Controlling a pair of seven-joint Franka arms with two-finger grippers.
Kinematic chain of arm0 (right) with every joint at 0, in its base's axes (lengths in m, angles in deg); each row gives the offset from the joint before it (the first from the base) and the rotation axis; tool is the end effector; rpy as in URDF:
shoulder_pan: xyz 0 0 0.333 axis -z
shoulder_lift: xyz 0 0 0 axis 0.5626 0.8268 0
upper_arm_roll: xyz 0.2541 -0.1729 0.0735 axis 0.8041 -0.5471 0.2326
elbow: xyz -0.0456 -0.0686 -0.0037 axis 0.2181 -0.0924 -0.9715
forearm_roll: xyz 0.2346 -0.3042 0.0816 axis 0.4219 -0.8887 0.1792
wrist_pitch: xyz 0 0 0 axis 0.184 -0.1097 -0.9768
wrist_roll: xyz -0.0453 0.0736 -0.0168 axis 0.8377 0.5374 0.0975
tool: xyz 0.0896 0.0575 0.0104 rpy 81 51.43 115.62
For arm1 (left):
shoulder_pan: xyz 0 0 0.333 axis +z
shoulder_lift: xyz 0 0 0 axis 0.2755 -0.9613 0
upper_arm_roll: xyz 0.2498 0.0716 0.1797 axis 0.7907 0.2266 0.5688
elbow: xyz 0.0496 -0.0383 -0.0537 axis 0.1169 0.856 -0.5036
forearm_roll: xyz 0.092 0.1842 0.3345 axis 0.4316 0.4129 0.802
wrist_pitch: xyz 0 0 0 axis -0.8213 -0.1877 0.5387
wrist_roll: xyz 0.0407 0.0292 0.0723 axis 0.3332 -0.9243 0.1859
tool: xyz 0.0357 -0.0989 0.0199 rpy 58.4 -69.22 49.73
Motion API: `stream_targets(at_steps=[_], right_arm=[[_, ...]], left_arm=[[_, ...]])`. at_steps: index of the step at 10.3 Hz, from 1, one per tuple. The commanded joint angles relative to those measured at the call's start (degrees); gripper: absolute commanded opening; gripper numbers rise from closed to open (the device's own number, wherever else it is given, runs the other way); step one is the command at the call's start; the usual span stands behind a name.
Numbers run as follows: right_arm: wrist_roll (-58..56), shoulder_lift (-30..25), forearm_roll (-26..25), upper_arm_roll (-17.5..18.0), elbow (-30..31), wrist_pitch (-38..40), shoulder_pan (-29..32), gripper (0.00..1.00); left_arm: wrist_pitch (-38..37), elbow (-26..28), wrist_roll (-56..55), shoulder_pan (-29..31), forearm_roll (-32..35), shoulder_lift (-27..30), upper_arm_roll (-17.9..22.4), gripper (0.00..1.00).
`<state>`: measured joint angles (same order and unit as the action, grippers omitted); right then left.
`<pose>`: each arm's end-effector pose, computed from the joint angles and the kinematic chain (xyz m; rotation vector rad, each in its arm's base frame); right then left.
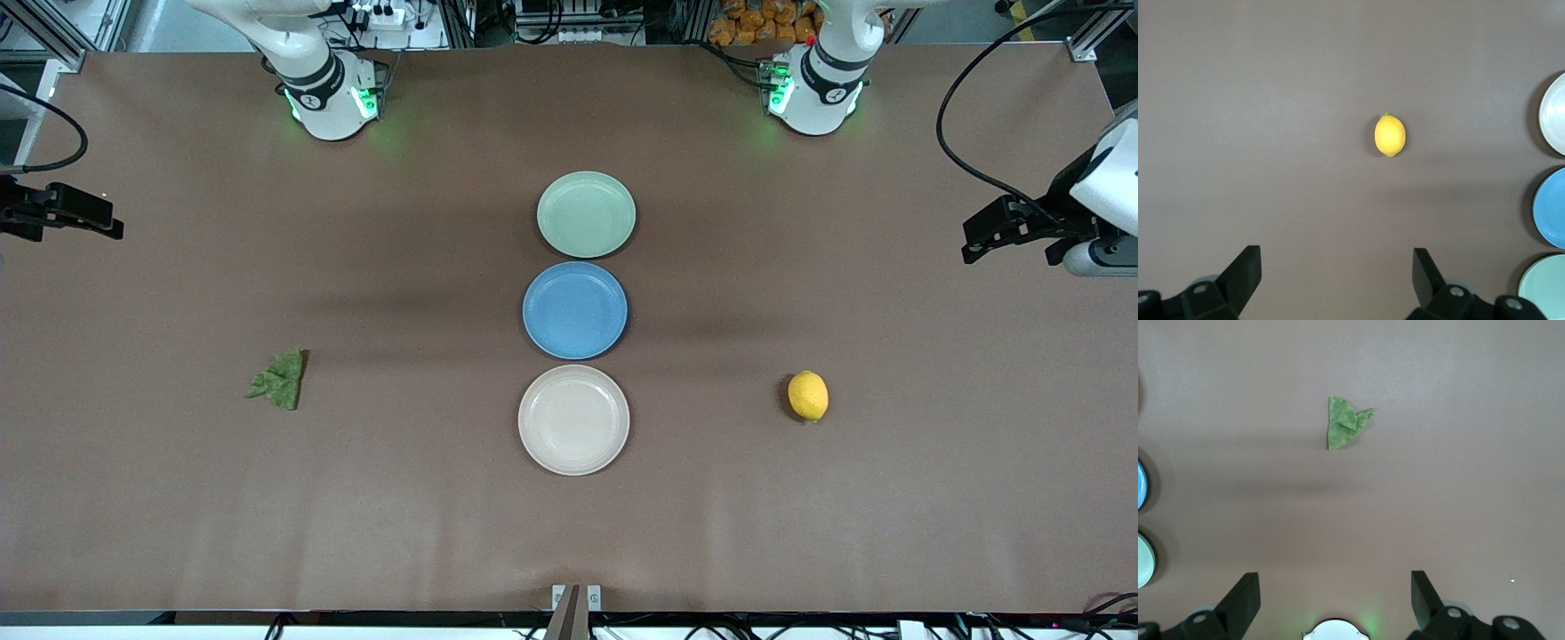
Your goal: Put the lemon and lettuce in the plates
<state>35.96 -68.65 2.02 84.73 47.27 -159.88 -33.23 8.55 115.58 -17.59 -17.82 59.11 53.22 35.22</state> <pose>0.5696 -0.0343 0.6307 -3.1299 -0.0303 0.2475 0.5707 -0.0412 0.6209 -3.1275 0.0583 -0.0768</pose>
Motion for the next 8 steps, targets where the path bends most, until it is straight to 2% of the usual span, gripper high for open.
stream_targets(at_steps=[1,6,8], right_arm=[[0.11,-0.43,0.36,0.33,-0.32,0.68,0.49,1.00],[0.11,-0.43,0.36,0.33,-0.24,0.68,0.58,1.00],[0.11,-0.43,0.36,0.25,-0.24,0.68,0.58,1.00]], left_arm=[[-0.47,-0.69,2.94,1.12,-0.72,-0.17,-0.11,1.00],[-0.47,-0.69,3.40,1.30,-0.37,-0.17,-0.11,1.00],[-0.47,-0.69,2.52,1.30,-0.37,-2.18,-0.11,1.00]])
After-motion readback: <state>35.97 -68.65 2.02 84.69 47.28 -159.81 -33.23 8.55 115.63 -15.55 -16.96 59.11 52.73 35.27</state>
